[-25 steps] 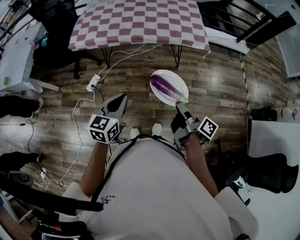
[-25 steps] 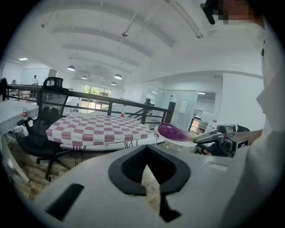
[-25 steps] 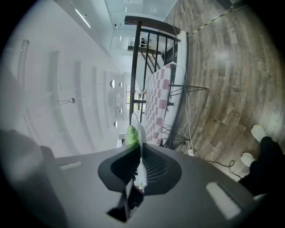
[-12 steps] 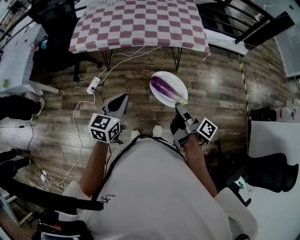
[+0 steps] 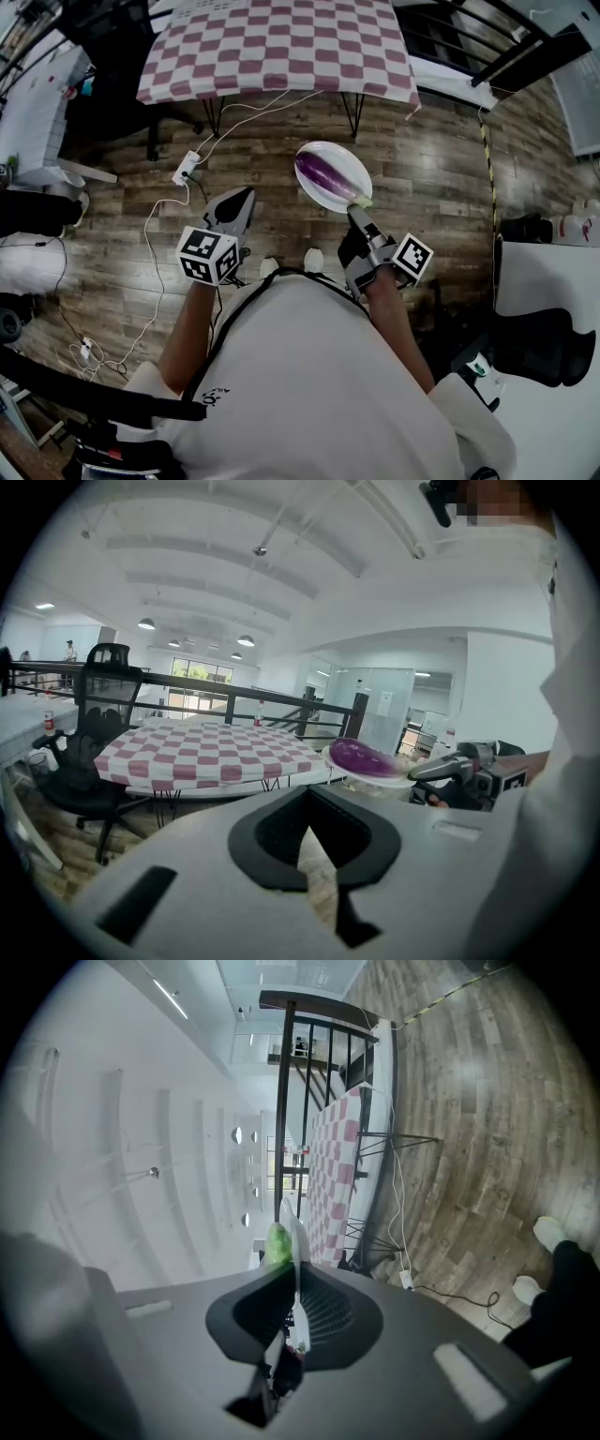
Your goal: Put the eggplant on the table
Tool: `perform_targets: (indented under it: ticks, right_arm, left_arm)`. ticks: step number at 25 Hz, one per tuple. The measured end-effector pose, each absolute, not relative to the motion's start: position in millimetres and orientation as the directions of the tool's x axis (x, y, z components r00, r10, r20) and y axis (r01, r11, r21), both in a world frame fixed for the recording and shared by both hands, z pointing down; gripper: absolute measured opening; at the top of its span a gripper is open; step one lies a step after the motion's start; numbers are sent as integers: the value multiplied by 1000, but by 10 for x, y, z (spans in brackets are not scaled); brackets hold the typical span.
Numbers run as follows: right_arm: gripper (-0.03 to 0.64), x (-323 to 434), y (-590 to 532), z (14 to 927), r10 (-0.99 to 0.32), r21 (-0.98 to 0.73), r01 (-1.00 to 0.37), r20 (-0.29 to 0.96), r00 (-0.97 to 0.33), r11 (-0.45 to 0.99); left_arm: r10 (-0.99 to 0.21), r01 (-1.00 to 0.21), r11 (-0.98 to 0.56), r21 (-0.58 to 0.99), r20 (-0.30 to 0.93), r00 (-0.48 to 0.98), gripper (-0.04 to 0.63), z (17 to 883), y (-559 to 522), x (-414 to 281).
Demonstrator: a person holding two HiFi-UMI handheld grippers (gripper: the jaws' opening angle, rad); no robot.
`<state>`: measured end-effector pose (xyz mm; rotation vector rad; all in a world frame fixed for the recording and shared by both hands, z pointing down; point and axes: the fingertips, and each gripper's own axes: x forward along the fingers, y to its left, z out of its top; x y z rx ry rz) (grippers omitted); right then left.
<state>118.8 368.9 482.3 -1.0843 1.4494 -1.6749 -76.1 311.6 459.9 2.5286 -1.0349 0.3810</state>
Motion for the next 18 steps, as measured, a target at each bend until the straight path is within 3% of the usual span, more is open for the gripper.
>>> perform_targets:
  ticks: [18]
  right_arm:
    - [25, 1623, 3664, 4829, -849, -989, -46, 142, -509, -138]
  left_arm:
    - [-648, -745, -618, 252, 373, 664, 3, 4589, 3238, -246]
